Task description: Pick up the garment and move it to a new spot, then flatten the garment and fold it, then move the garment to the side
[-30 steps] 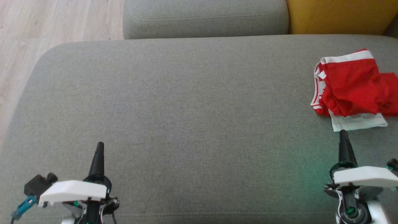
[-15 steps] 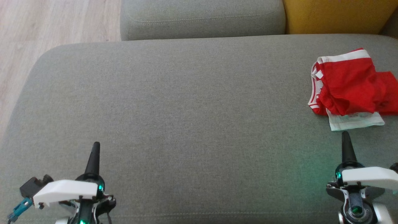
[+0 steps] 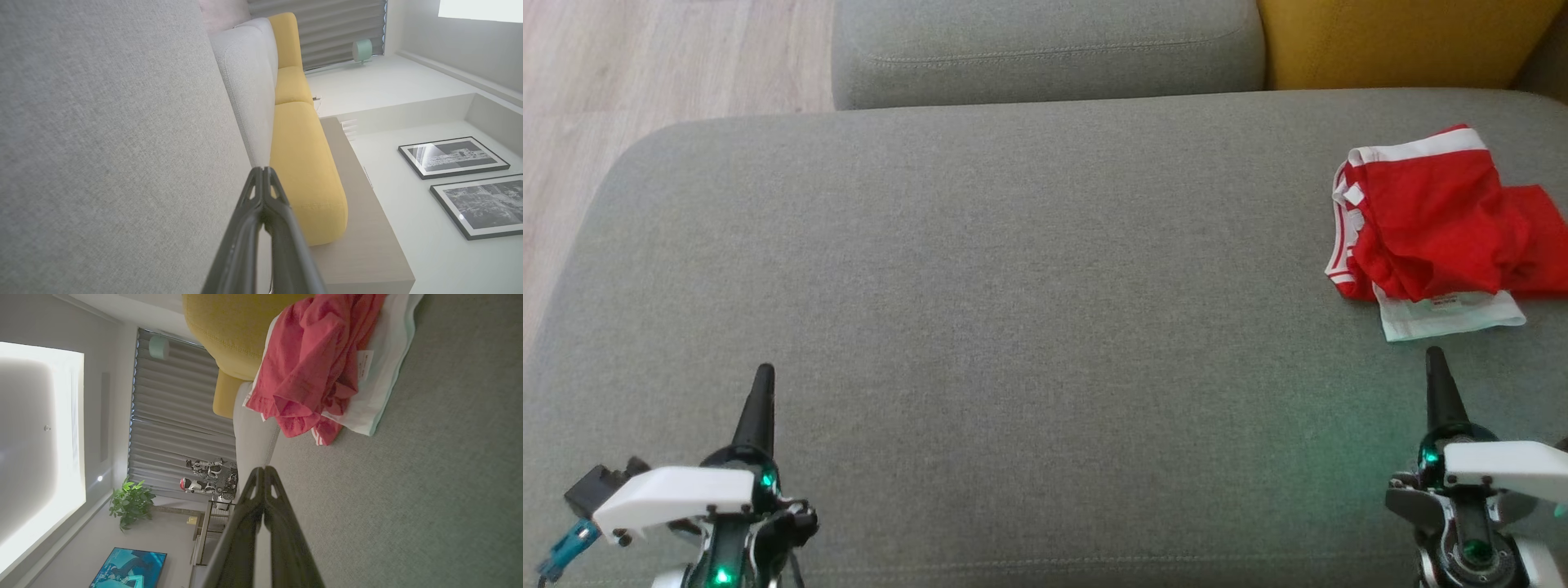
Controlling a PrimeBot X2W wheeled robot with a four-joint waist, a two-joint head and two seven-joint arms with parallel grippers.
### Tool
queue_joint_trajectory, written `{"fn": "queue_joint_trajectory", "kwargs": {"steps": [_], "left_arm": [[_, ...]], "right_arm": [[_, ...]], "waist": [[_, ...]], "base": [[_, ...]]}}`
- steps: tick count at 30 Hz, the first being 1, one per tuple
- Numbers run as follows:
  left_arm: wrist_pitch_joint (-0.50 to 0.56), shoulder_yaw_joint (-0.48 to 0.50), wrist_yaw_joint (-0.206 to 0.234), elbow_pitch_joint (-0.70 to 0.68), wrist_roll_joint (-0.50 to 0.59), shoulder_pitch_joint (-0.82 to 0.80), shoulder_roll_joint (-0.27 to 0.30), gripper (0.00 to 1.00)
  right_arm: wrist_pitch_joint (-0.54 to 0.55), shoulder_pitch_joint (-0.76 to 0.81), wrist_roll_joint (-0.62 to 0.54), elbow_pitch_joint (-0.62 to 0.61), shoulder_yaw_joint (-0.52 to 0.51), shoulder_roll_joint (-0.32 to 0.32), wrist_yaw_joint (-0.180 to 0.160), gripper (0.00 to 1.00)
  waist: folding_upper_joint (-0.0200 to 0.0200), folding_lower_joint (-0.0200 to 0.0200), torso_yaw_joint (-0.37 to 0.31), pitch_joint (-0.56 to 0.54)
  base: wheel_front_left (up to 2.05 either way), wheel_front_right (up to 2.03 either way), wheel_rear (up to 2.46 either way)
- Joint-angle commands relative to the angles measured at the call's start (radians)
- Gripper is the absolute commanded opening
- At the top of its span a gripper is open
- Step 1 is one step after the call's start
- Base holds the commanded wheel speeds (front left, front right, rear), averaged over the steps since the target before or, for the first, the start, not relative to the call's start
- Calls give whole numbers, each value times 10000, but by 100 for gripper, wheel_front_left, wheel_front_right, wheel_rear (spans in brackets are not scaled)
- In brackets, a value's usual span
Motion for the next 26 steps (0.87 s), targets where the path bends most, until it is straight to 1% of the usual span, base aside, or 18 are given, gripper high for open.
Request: {"fn": "queue_joint_trajectory", "kwargs": {"steps": [1,23,26], "left_arm": [[96,390,-75,-257,-226,-548,175,0],[762,931,-238,5,-2242,-764,173,0],[779,949,-240,8,-2255,-768,166,0]], "right_arm": [[80,-529,308,-398,128,-36,57,0],[695,-560,3022,-424,-75,-33,69,0],[702,-560,3053,-424,-78,-33,69,0]], "waist": [[0,0,-7,-2],[0,0,-161,-46],[0,0,-163,-47]], "base": [[0,0,0],[0,0,0],[0,0,0]]}}
